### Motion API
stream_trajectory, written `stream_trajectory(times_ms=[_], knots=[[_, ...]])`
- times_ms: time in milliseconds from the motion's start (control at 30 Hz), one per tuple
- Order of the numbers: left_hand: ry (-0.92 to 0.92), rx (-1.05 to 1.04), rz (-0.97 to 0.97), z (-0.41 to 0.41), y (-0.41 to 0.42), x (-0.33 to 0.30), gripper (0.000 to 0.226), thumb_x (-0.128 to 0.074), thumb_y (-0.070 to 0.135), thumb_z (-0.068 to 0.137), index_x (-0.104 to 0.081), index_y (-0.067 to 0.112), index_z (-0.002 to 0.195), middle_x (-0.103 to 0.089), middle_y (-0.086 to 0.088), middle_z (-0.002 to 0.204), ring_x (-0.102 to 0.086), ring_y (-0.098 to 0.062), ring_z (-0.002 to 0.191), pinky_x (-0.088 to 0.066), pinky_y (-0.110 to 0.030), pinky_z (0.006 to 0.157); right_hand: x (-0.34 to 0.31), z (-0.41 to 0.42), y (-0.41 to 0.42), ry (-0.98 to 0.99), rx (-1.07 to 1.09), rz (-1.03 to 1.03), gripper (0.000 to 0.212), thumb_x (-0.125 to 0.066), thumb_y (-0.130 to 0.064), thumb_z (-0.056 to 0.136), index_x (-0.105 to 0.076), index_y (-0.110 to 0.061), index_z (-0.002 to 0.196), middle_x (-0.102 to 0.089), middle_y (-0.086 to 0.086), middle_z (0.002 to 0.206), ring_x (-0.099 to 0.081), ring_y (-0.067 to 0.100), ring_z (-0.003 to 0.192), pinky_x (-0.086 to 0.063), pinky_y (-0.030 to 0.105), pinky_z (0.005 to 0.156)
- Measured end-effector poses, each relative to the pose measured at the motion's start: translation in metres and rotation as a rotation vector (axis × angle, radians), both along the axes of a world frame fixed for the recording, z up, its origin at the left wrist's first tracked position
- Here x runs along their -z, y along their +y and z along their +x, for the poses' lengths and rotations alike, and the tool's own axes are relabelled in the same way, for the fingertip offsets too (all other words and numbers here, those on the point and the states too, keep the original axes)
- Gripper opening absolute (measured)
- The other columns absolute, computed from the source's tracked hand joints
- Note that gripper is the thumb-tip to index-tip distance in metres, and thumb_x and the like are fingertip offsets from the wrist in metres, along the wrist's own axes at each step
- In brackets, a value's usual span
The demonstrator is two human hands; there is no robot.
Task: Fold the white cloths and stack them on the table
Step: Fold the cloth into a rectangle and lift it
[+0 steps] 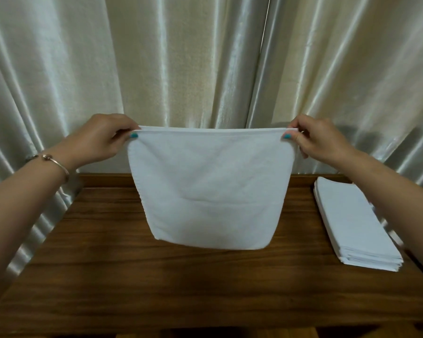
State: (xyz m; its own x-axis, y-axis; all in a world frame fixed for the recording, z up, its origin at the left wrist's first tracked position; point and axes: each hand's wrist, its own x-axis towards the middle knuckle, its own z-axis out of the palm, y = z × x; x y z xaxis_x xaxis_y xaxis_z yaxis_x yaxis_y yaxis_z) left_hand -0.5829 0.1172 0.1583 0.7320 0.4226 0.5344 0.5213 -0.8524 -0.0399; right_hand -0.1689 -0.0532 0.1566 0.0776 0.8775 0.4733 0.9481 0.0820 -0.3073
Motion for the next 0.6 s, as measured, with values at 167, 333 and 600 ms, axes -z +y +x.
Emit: stream_trajectory(times_ms=[167, 333, 600], knots=[[-0.043, -0.017, -0.396, 0.007, -0.001, 0.024, 0.045, -0.059, 0.007, 0.089, -0.051, 0.049, 0.101, -0.066, 0.009, 0.091, -0.061, 0.0, 0.084, -0.048, -0.026, 0.074, 0.029, 0.005, 0.002, 0.023, 0.05, -0.146, 0.015, -0.063, -0.029, 0.09, -0.051, -0.023, 0.096, -0.06, -0.007, 0.057, -0.059, 0.01, 0.047, -0.048, 0.033, 0.054], [-0.142, -0.144, -0.43, 0.031, 0.002, 0.04, 0.05, -0.056, 0.006, 0.091, -0.048, 0.026, 0.136, -0.061, -0.002, 0.095, -0.056, -0.018, 0.084, -0.043, -0.028, 0.082, 0.04, 0.009, 0.001, -0.023, 0.108, -0.061, 0.006, -0.06, -0.024, 0.092, -0.056, -0.019, 0.091, -0.061, -0.006, 0.06, -0.064, 0.016, 0.06, -0.048, 0.031, 0.057], [0.076, -0.087, -0.23, 0.01, -0.054, 0.022, 0.032, -0.065, 0.013, 0.084, -0.062, 0.044, 0.09, -0.068, 0.007, 0.083, -0.064, -0.017, 0.078, -0.05, -0.034, 0.068, 0.048, -0.001, -0.041, 0.339, 0.067, -0.04, 0.029, -0.062, -0.002, 0.088, -0.047, -0.024, 0.075, -0.068, 0.0, 0.104, -0.069, 0.006, 0.083, -0.055, 0.026, 0.068]])
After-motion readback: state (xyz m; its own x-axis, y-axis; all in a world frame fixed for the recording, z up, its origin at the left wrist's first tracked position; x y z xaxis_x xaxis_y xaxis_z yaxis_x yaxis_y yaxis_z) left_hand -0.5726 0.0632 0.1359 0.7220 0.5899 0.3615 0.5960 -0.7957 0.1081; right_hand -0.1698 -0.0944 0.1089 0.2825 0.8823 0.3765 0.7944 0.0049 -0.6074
